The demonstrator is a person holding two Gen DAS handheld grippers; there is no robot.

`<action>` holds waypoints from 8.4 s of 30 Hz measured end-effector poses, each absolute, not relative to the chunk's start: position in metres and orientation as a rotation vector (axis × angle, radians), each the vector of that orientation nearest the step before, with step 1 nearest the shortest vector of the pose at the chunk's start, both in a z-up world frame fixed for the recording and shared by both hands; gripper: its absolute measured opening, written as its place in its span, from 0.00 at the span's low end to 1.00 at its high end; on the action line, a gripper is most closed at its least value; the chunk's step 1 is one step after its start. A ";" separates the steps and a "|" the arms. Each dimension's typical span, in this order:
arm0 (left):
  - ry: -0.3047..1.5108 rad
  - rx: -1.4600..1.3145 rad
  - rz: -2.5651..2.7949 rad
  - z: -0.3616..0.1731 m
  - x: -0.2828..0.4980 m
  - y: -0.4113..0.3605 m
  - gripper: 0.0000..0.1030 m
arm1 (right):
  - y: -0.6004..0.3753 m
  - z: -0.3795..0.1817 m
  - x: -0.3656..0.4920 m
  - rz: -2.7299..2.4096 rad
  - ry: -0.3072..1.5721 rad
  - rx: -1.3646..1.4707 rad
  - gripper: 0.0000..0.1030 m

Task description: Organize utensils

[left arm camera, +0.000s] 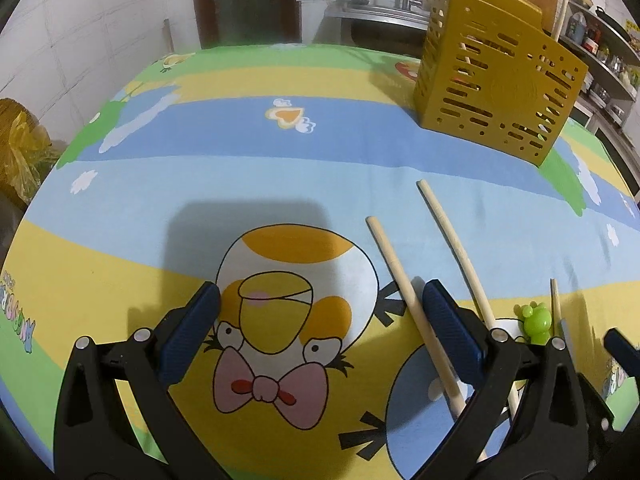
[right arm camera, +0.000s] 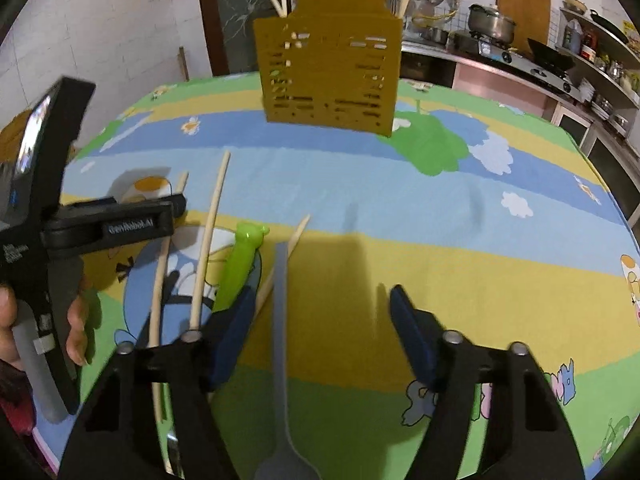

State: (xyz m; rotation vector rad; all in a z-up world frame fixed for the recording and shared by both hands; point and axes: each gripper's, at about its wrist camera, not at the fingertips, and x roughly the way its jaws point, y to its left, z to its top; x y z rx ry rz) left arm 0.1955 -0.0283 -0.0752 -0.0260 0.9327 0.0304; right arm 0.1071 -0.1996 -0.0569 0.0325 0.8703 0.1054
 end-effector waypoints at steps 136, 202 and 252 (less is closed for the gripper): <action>0.114 -0.095 -0.279 0.149 0.320 -0.098 0.04 | -0.255 0.135 0.284 -0.048 0.123 0.191 0.07; 0.672 -0.005 -0.064 -0.036 0.138 0.022 0.95 | -0.224 -0.030 0.096 -0.108 0.653 0.140 0.90; 0.972 0.007 -0.041 -0.065 0.228 -0.093 0.34 | -0.249 -0.063 0.153 -0.043 0.877 0.177 0.09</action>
